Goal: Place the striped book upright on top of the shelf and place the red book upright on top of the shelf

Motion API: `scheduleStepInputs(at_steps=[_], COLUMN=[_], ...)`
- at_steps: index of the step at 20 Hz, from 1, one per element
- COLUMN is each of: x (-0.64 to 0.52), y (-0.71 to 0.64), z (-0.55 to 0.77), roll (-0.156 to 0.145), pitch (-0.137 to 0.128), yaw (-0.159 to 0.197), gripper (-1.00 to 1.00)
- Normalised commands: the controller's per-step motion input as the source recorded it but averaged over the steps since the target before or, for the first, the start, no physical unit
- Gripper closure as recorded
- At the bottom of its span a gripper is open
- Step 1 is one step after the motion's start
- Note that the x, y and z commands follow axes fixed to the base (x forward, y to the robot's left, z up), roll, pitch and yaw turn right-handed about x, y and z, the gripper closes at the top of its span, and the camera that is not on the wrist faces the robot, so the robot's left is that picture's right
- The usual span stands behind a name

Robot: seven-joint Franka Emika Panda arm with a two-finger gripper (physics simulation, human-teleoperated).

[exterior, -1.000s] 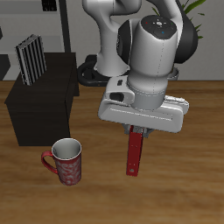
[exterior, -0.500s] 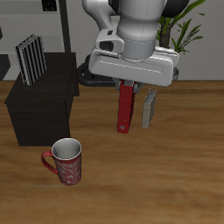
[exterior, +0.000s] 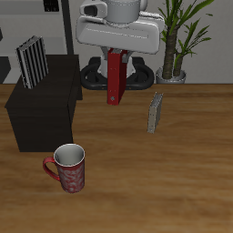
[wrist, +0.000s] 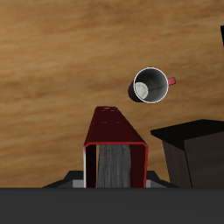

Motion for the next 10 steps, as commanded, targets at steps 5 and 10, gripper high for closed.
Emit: scheduleStepInputs(at_steps=[5,10], x=[-0.45,-0.31], y=[-0.28,-0.41], z=[0.25,0.15], roll=[0.013,-0.02], pitch=[-0.016,0.029], yaw=[0.007,-0.003], gripper=[1.0,1.0])
